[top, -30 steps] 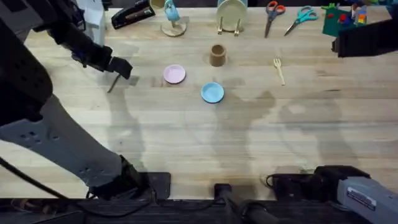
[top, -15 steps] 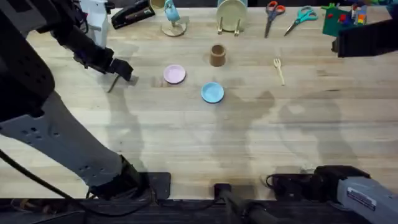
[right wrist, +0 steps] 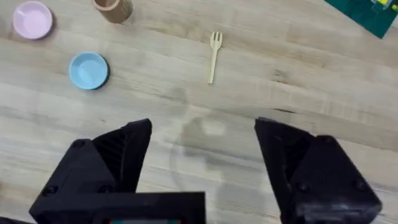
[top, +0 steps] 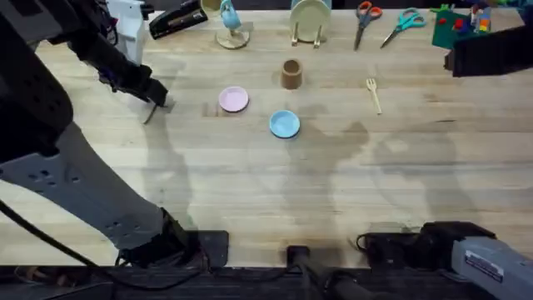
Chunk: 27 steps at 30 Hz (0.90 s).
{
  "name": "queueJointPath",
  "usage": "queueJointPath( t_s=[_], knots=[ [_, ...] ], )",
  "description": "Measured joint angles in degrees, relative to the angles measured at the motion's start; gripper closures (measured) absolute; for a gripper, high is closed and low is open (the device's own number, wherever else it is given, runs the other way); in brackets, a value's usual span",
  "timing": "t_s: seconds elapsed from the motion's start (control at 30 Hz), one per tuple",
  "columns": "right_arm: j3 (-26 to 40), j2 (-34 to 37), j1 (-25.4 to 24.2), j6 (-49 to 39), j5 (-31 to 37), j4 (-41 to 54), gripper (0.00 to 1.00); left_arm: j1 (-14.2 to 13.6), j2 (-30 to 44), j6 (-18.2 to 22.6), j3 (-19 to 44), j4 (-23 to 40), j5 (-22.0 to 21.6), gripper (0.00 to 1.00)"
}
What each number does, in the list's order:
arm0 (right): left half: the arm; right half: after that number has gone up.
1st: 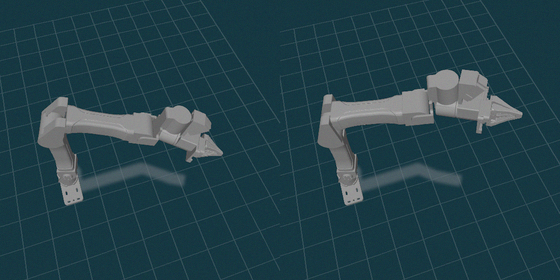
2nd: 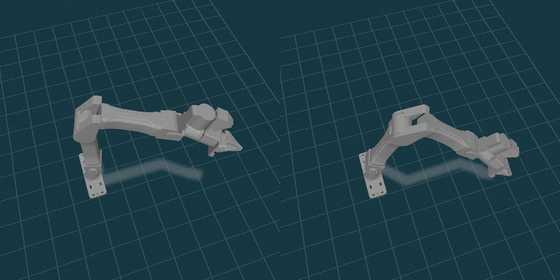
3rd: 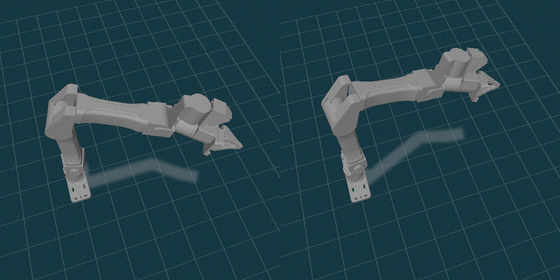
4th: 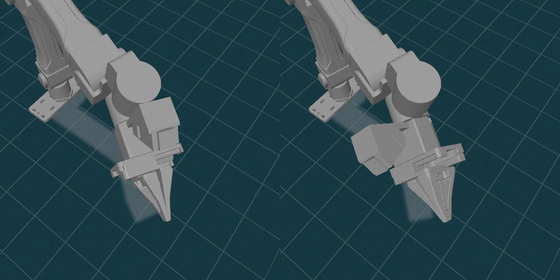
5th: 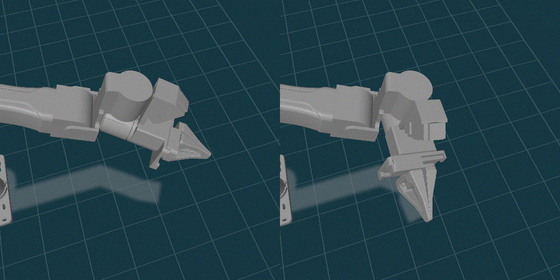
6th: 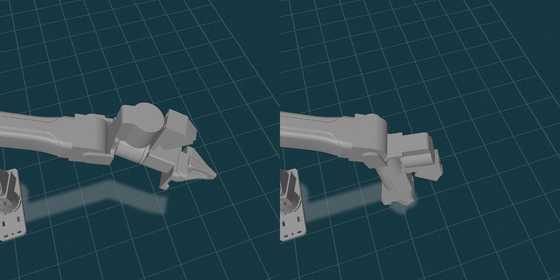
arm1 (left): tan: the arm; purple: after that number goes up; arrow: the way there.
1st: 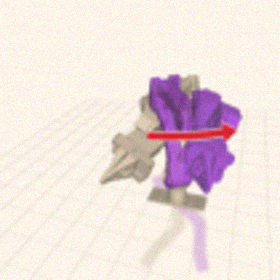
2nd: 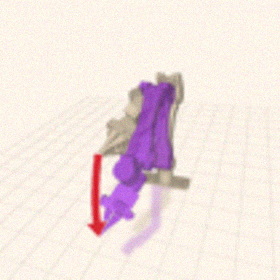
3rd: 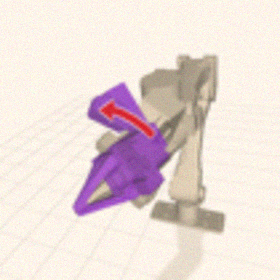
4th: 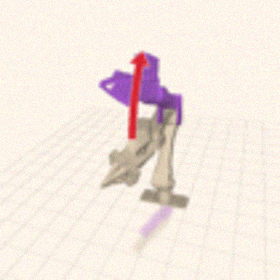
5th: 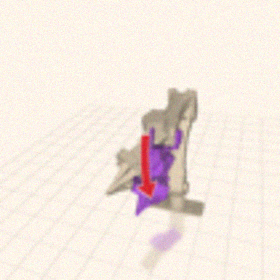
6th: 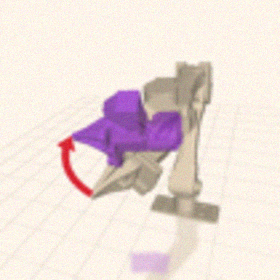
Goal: Pick up a utensil and set it on the pink plate, then put the other utensil in the container.
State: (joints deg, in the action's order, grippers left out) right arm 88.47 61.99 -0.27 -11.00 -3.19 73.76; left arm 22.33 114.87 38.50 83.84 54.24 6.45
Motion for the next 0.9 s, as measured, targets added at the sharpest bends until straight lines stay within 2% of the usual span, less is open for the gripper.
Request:
queueJointPath(
  t_s=[0.03,0.07,0.1,0.13,0.7,0.9],
  knots=[
    [0.0,0.0,0.0,0.0,0.0,0.0,0.005,0.0,0.0,0.0,0.0,0.3,0.1,0.729],
    [0.0,0.0,0.0,0.0,0.0,0.0,0.005,0.0,0.0,-0.1,0.0,0.6,0.5,0.871],
    [0.0,0.0,0.0,0.0,0.0,0.0,0.005,0.0,0.0,0.1,0.0,0.9,0.6,0.930],
    [0.0,0.0,0.0,0.0,0.0,0.0,0.005,-0.1,0.0,0.1,0.1,1.1,0.6,0.946],
    [0.0,0.0,0.0,0.0,0.0,0.0,0.006,0.0,0.0,-1.2,0.4,1.7,0.6,0.960],
    [0.0,0.0,0.0,0.0,0.0,0.0,0.006,-0.3,-0.1,-1.2,0.6,4.1,0.8,0.960]
  ],
)
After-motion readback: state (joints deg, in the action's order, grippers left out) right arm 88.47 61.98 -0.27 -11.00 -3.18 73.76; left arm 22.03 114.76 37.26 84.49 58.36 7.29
